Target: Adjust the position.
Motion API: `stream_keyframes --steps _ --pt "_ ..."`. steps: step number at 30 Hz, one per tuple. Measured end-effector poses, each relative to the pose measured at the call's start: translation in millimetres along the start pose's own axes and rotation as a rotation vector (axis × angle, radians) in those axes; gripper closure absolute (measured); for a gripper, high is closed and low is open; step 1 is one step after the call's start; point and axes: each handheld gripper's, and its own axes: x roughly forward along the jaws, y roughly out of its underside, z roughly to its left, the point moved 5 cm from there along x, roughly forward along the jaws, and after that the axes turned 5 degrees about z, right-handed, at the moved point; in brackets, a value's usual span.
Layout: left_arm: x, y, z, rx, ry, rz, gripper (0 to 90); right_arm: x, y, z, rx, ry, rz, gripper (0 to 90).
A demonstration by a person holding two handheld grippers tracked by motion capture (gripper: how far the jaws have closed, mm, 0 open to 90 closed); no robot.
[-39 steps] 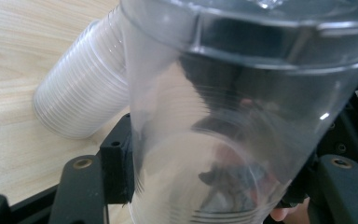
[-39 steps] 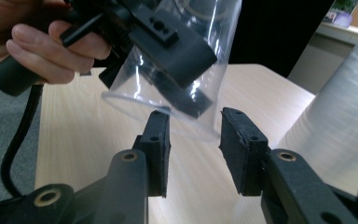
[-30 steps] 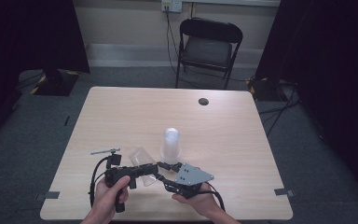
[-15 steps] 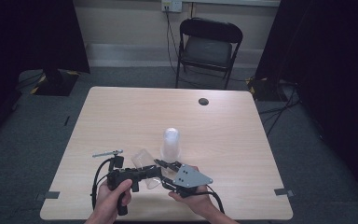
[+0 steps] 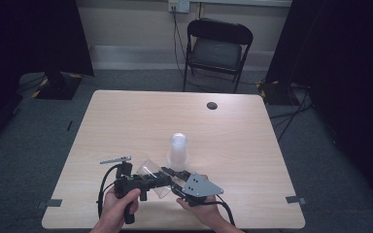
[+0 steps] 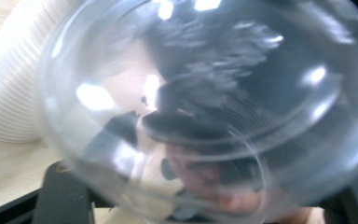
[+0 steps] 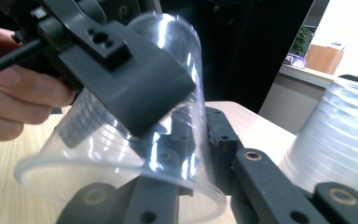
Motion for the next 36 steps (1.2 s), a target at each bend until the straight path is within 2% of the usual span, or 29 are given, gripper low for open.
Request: stream_keyframes --steps 8,23,36 --pt "-2.8 -3.3 1.5 0.014 -0.006 -0.020 23.9 -0.9 -0.4 -1.6 0.004 -0.010 0.003 89.1" --pt "-5.0 -5.4 1.4 0.024 -0.007 -0.031 22.6 -1.9 -0.7 -0.2 0.021 -0.043 0.023 90.0" --pt "-7.2 -7.9 1.8 0.058 -0.024 -0.039 21.2 -4.4 0.0 3.5 0.039 -0.070 0.040 90.0"
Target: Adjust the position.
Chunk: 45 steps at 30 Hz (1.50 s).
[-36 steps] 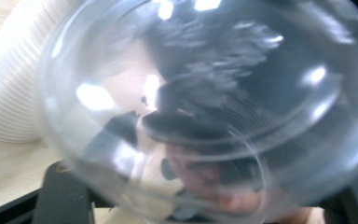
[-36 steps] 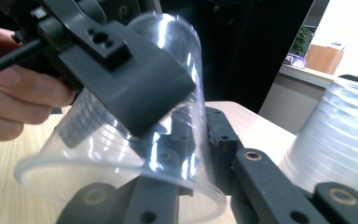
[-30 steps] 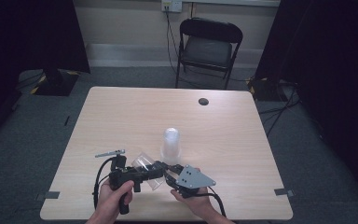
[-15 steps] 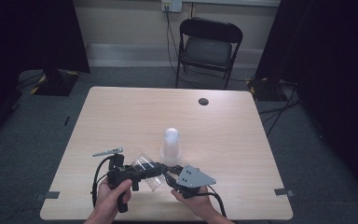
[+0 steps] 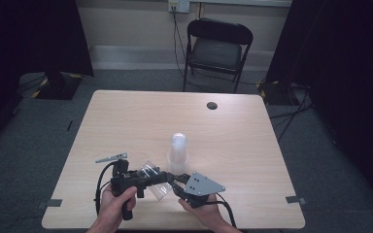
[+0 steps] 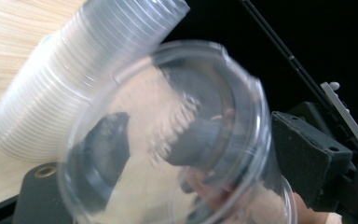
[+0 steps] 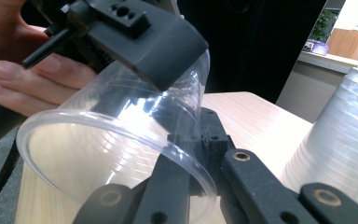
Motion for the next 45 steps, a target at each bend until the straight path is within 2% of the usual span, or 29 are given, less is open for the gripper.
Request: stream_keyframes --steps 5,12,14,17,19,22,23,24,29,30,33,34,37,40,42,43,44,45 --pt "-1.5 -2.0 1.0 0.009 -0.015 -0.012 21.2 0.2 0.9 2.1 0.002 -0.018 0.005 90.0" --pt "-4.8 -4.9 0.9 0.039 -0.032 -0.031 22.6 -0.7 2.2 9.1 -0.002 -0.079 0.038 90.0" --pt "-5.3 -6.0 0.2 0.047 -0.032 -0.036 22.5 -2.3 4.3 7.9 0.012 -0.097 0.057 90.0" --pt "-6.4 -6.1 1.0 0.081 -0.063 -0.036 22.5 -4.3 5.8 6.1 0.022 -0.103 0.077 90.0" --pt "-7.8 -6.4 1.8 0.089 -0.078 -0.038 22.4 -6.6 8.0 4.4 0.041 -0.116 0.094 90.0" --pt "-10.5 -7.1 3.2 0.125 -0.096 -0.038 21.8 -10.4 13.6 1.1 0.071 -0.128 0.122 90.0" --pt "-10.5 -7.1 3.2 0.125 -0.096 -0.038 21.6 -10.4 13.6 1.1 0.071 -0.128 0.122 90.0" --pt "-11.8 -6.5 3.8 0.166 -0.106 -0.022 20.8 -11.0 15.5 -0.3 0.082 -0.138 0.138 90.0" --pt "-13.3 -6.1 4.6 0.195 -0.137 -0.015 20.3 -11.9 18.3 -3.8 0.108 -0.163 0.175 90.0" --pt "-14.4 -6.0 5.1 0.210 -0.155 -0.012 20.5 -12.6 20.6 -5.6 0.117 -0.170 0.197 90.0" --pt "-14.7 -5.6 5.8 0.238 -0.170 -0.004 21.9 -13.8 24.3 -8.3 0.135 -0.178 0.234 90.0" --pt "-15.0 -5.3 6.8 0.262 -0.190 0.002 21.9 -14.3 25.3 -9.5 0.144 -0.182 0.242 90.0" --pt "-14.6 -5.0 6.4 0.278 -0.198 -0.004 21.9 -15.0 27.3 -12.6 0.158 -0.184 0.263 90.0" --pt "-14.4 -3.3 4.8 0.321 -0.210 0.000 22.0 -15.7 30.9 -17.4 0.187 -0.196 0.291 90.0" --pt "-14.3 -2.8 5.2 0.369 -0.238 -0.011 22.5 -15.2 35.3 -22.4 0.214 -0.193 0.325 90.0" --pt "-14.3 -2.8 5.2 0.369 -0.238 -0.011 22.5 -15.2 35.3 -22.4 0.214 -0.193 0.325 90.0" --pt "-14.2 -2.7 5.8 0.382 -0.249 -0.008 22.5 -16.2 36.6 -25.5 0.234 -0.196 0.331 90.0" --pt "-13.9 -2.6 6.4 0.395 -0.266 -0.009 22.5 -16.2 36.6 -25.5 0.234 -0.196 0.331 90.0"
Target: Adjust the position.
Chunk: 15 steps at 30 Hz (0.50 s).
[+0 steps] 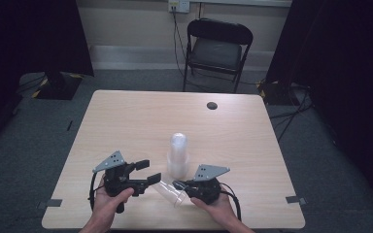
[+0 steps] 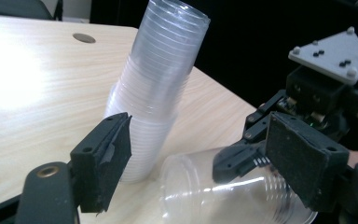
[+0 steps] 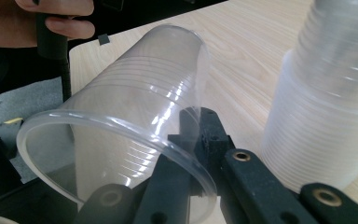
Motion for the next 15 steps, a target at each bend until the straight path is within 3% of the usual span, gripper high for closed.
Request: stream_keyframes --steps 4,7,12,15 --pt "1.7 2.5 -1.4 0.038 -0.027 0.028 21.4 -2.8 2.0 -5.2 0.020 -0.029 0.049 90.0" --pt "2.8 4.5 -5.5 0.091 -0.033 0.051 21.4 -7.5 3.8 -8.6 0.036 -0.039 0.076 90.0" --pt "4.4 6.8 -7.3 0.118 -0.016 0.081 20.9 -12.3 2.9 -13.6 0.054 -0.032 0.088 90.0" --pt "5.4 8.6 -8.9 0.140 0.015 0.106 20.9 -14.4 1.6 -17.5 0.071 -0.024 0.105 90.0"
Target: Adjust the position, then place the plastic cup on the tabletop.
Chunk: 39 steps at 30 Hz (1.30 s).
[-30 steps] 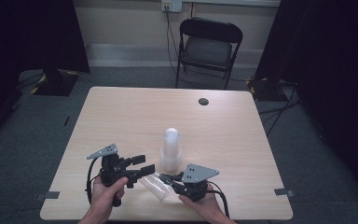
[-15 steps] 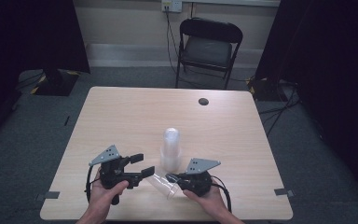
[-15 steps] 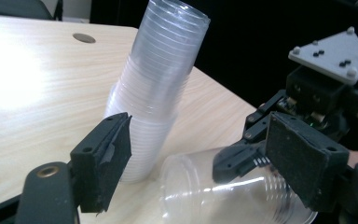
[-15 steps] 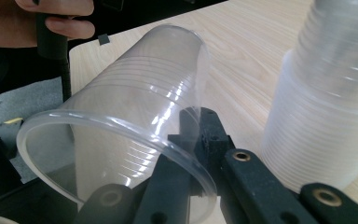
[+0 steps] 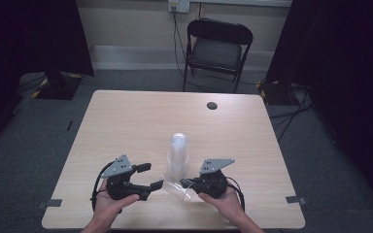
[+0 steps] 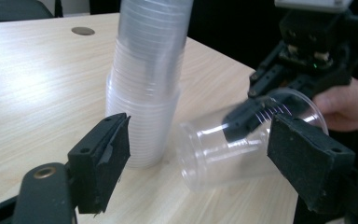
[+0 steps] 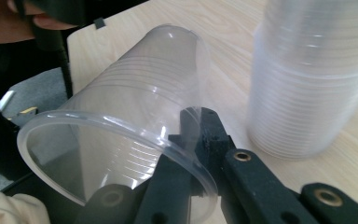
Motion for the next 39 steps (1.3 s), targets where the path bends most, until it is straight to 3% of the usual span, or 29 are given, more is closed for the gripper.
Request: stream_keyframes --steps 2,9,16,21,25,29,30,35,39 --pt "1.4 0.6 -0.9 0.017 -0.014 0.010 20.8 -1.0 -0.3 -2.9 0.016 -0.005 0.016 90.0" --pt "8.9 4.4 -6.2 0.090 -0.003 0.067 22.5 2.2 -0.9 -5.0 0.030 -0.033 0.069 90.0" --pt "15.3 8.6 -13.7 0.177 0.010 0.122 22.1 9.5 -2.7 -5.0 0.027 -0.067 0.141 90.0" --pt "17.1 11.0 -17.0 0.211 0.015 0.145 21.9 13.1 -2.6 -2.7 0.024 -0.076 0.185 90.0" --pt "20.4 13.9 -20.5 0.271 0.019 0.183 21.8 14.0 -1.2 -4.6 0.034 -0.079 0.198 90.0" --pt "25.8 16.8 -23.4 0.299 0.024 0.212 22.7 13.2 -0.7 -5.2 0.043 -0.088 0.209 90.0" --pt "29.1 19.1 -26.5 0.331 0.028 0.237 22.0 12.6 -0.6 -4.7 0.045 -0.091 0.221 90.0" --pt "31.4 20.0 -31.0 0.353 0.030 0.249 20.8 10.9 -0.7 -3.1 0.046 -0.104 0.245 90.0" --pt "34.5 23.1 -33.7 0.399 0.023 0.271 21.0 11.1 0.3 -1.7 0.048 -0.106 0.269 90.0"
